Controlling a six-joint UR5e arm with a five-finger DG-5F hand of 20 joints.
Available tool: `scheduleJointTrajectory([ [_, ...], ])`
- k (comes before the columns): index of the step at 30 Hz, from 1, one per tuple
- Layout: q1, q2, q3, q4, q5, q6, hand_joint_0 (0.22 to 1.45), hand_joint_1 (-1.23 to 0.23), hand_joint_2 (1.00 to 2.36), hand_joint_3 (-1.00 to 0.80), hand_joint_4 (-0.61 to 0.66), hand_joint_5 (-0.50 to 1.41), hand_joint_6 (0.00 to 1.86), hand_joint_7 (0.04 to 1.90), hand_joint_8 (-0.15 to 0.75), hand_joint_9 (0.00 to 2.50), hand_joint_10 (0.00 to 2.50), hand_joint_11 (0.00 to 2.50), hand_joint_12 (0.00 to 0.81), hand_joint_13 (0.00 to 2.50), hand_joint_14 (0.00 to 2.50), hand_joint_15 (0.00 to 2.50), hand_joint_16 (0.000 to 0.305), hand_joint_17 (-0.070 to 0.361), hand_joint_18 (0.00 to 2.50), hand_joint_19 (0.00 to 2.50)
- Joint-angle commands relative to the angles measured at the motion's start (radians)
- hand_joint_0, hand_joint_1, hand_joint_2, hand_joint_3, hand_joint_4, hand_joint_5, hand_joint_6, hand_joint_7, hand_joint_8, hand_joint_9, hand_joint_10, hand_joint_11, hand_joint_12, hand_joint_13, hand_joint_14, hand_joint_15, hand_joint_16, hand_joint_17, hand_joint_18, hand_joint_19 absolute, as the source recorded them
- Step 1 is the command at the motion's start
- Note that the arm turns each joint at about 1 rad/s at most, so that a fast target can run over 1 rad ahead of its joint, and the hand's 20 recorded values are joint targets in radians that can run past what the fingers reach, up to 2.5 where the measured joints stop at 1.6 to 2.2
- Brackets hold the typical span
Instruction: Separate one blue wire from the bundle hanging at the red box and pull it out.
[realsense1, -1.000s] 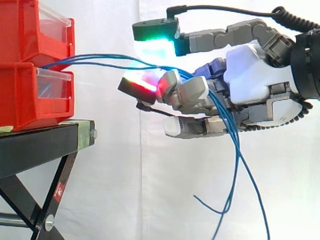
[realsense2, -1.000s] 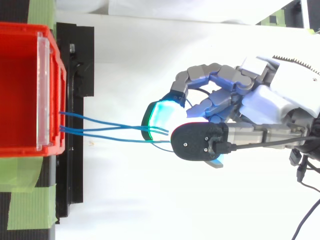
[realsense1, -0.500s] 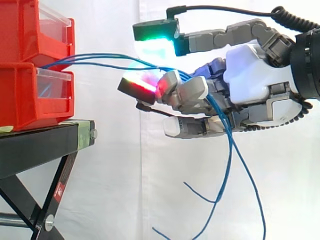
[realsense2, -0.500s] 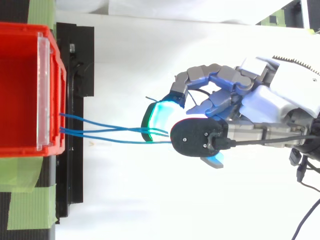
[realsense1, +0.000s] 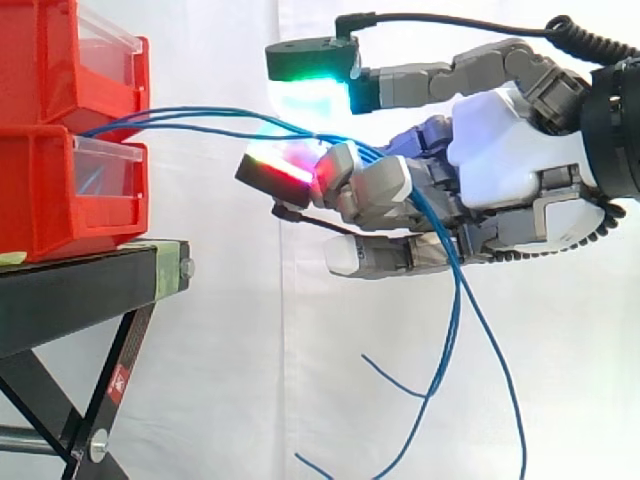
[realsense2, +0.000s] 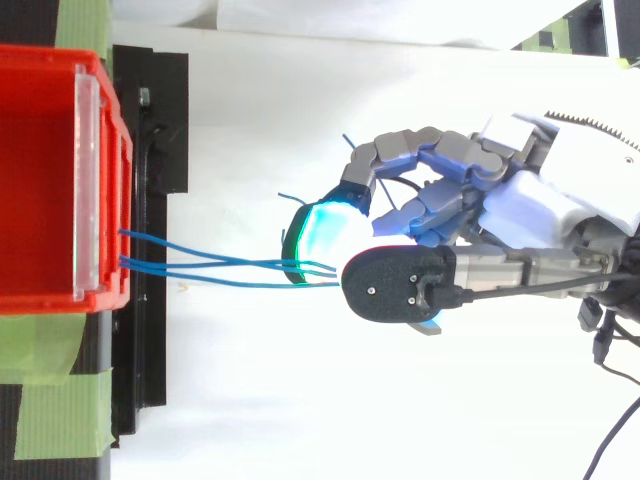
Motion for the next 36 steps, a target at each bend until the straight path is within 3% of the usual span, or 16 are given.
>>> scheduleJointTrajectory([
  [1,0.0,-0.001,0.001,0.0,0.0,0.0,0.56,-0.74,1.01,-0.35,0.22,-0.25,0.88,0.98,0.302,0.96,0.07,1.66,0.308,1.34,0.01,1.53,0.043,0.097,0.75,0.67],
  [5,0.0,-0.001,0.0,0.0,0.0,0.0,0.54,-0.69,1.01,-0.41,0.23,-0.24,0.86,0.99,0.312,0.96,0.06,1.65,0.316,1.35,0.01,1.53,0.045,0.102,0.76,0.69],
  [9,0.0,-0.001,0.001,0.0,0.0,0.0,0.53,-0.73,1.0,-0.5,0.24,-0.25,0.85,1.01,0.314,0.94,0.07,1.65,0.319,1.34,0.01,1.53,0.048,0.107,0.76,0.67],
  [15,0.0,0.001,0.001,0.0,0.0,0.0,0.62,-0.89,1.0,-0.48,0.22,-0.26,0.85,1.02,0.293,0.9,0.01,1.69,0.299,1.3,0.01,1.52,0.045,0.102,0.73,0.66],
  [20,0.0,0.001,0.001,0.0,0.0,0.0,0.68,-0.93,1.01,-0.41,0.22,-0.26,0.87,1.01,0.296,0.88,0.02,1.69,0.297,1.29,0.01,1.52,0.045,0.101,0.74,0.64],
  [36,0.0,0.001,0.001,0.0,0.0,0.0,0.65,-0.75,1.02,-0.24,0.2,-0.24,0.88,0.98,0.297,0.94,0.05,1.67,0.293,1.33,0.01,1.53,0.043,0.098,0.76,0.7],
])
